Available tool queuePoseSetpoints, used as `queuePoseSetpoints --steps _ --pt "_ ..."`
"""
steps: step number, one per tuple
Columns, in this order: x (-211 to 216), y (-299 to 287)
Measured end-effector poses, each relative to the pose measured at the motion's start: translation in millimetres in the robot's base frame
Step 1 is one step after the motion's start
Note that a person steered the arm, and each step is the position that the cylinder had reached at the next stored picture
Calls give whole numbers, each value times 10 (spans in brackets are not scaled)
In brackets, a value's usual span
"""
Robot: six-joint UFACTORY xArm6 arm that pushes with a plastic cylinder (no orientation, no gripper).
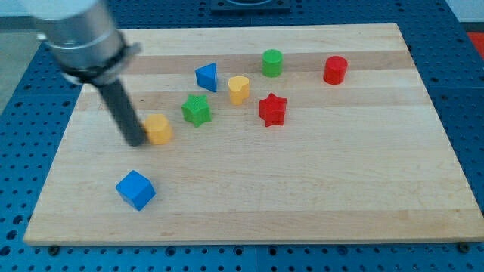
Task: Move the blue cube to the bottom of the red circle
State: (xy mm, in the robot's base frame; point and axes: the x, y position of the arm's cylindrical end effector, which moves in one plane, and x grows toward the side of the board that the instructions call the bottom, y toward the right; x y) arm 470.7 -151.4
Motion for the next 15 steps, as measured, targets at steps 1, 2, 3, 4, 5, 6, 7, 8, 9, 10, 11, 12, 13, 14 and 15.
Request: queuePoseSetpoints --steps 1,2,3,4,5,6,7,8,9,10,11,12,13,14,15 --pt "-3 472" --pt "-3 680" --pt "244 -136" --pt "-5 -167" --pt "-224 -151" --pt "-238 480" --pt "-232 811" --pt "-254 1053" --pt "-182 1037" --pt "135 441" --pt "492 -453" --pt "776 -510" --pt "1099 -481" --pt "984 445" --pt "854 821"
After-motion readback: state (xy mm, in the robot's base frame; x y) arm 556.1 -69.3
